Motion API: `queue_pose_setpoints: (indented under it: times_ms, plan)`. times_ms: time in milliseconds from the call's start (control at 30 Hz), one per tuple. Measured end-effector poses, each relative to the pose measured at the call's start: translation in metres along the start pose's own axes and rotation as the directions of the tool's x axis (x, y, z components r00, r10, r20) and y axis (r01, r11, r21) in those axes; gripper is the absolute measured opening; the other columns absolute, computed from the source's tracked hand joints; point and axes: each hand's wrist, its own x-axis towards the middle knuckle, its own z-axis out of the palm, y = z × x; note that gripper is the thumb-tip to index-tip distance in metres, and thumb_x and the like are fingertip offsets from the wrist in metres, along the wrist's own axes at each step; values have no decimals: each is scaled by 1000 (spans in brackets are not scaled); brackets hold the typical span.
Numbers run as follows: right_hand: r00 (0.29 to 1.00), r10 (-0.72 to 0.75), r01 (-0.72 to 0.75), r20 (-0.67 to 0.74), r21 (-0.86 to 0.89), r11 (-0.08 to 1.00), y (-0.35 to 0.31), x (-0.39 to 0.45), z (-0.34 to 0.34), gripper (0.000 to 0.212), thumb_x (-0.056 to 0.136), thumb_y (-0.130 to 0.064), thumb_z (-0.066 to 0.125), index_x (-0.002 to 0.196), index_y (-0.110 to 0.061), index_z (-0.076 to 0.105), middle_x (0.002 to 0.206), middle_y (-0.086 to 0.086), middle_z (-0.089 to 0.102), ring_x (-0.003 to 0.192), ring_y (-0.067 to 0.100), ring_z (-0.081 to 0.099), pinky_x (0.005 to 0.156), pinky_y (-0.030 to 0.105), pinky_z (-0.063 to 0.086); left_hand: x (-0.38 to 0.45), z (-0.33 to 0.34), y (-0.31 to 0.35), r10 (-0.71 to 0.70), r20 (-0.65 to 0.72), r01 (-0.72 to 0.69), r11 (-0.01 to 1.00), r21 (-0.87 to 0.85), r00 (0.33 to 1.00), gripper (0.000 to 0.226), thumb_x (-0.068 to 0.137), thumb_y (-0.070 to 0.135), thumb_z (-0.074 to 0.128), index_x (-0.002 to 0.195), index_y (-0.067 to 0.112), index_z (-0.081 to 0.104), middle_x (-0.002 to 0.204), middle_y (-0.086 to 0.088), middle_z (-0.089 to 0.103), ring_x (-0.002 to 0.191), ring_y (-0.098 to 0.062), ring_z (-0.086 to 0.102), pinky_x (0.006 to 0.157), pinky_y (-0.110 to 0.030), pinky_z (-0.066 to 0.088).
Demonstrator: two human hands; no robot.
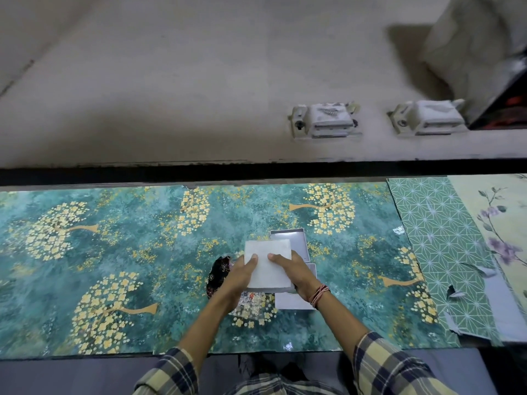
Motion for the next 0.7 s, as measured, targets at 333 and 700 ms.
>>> queue_pose_setpoints:
  times_ms: [333, 700]
  plan:
    - [993, -3, 0, -116, -24, 1000, 12, -15, -30, 35, 97, -37, 67, 123, -14, 68, 114, 11, 76, 103, 33, 73, 86, 45, 62, -13, 34, 0, 115, 43, -119, 989, 90, 992, 29, 107, 24, 46, 136, 22, 50, 119, -1, 66, 96, -13, 66, 65, -20, 52]
    - [993, -28, 11, -119, -138, 990, 15, -27, -46, 23, 102, -40, 58, 111, -23, 69, 108, 6, 77, 95, 26, 74, 83, 40, 63, -21, 49, -11, 180, -38, -176, 980, 96, 983, 25, 104, 35, 52, 126, 23, 57, 118, -2, 69, 100, -18, 69, 74, -31, 57]
